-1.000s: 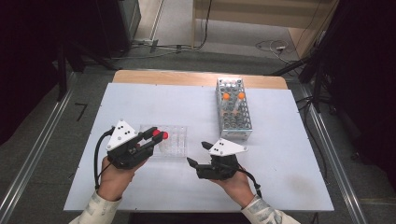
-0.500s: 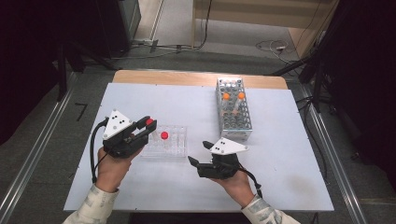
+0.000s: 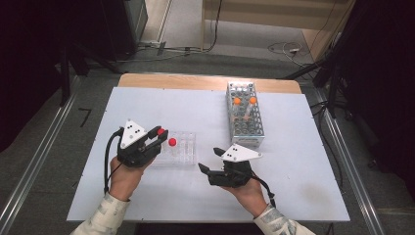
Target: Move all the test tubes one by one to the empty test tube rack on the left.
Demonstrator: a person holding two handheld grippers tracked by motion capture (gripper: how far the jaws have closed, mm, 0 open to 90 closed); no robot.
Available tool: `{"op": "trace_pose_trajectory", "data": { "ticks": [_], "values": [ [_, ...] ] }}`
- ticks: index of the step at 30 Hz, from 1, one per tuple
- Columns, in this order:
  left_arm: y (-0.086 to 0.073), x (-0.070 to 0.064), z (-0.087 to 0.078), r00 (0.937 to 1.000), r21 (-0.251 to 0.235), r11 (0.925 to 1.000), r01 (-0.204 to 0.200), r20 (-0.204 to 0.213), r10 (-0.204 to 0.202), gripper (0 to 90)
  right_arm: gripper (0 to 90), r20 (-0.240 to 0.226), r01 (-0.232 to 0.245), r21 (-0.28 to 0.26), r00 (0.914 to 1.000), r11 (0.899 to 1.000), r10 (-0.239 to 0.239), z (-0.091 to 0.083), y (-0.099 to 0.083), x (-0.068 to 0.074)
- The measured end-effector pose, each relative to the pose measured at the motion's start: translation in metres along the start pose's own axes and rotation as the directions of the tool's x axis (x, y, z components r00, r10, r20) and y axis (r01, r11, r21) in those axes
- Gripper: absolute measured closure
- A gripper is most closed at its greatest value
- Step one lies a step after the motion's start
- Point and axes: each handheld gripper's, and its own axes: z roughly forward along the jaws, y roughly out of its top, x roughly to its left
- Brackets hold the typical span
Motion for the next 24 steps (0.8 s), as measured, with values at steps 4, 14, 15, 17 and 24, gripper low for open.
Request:
{"op": "trace_pose_trajectory", "data": {
  "ticks": [4, 14, 15, 17, 24],
  "values": [
    [-0.0037, 0.0011, 0.0015, 1.0000, 0.012, 0.9999, 0.008, 0.004, -0.008, 69.4, 27.8, 0.003, 0.006, 0.003, 1.0000, 1.000, -0.006, 0.0002, -0.0001, 0.0007],
    [-0.0059, 0.0025, 0.0022, 0.9994, 0.018, 0.9995, 0.025, 0.023, -0.026, 63.2, 28.1, 0.007, 0.005, 0.007, 1.0000, 1.000, -0.006, 0.0007, -0.0004, 0.0003],
    [-0.0059, 0.0023, 0.0019, 0.9993, 0.016, 0.9995, 0.028, 0.024, -0.028, 63.2, 28.1, 0.007, 0.006, 0.007, 1.0000, 1.000, -0.006, 0.0007, -0.0004, 0.0003],
    [-0.0057, 0.0021, 0.0017, 0.9989, 0.015, 0.9993, 0.034, 0.031, -0.035, 62.6, 28.1, 0.007, 0.006, 0.006, 1.0000, 1.000, -0.006, 0.0007, -0.0006, 0.0002],
    [-0.0047, 0.0029, 0.0001, 0.9977, 0.012, 0.9986, 0.051, 0.045, -0.051, 55.8, 28.2, 0.017, -0.003, 0.007, 0.9998, 1.000, 0.003, 0.0003, -0.0008, -0.0032]
  ]
}}
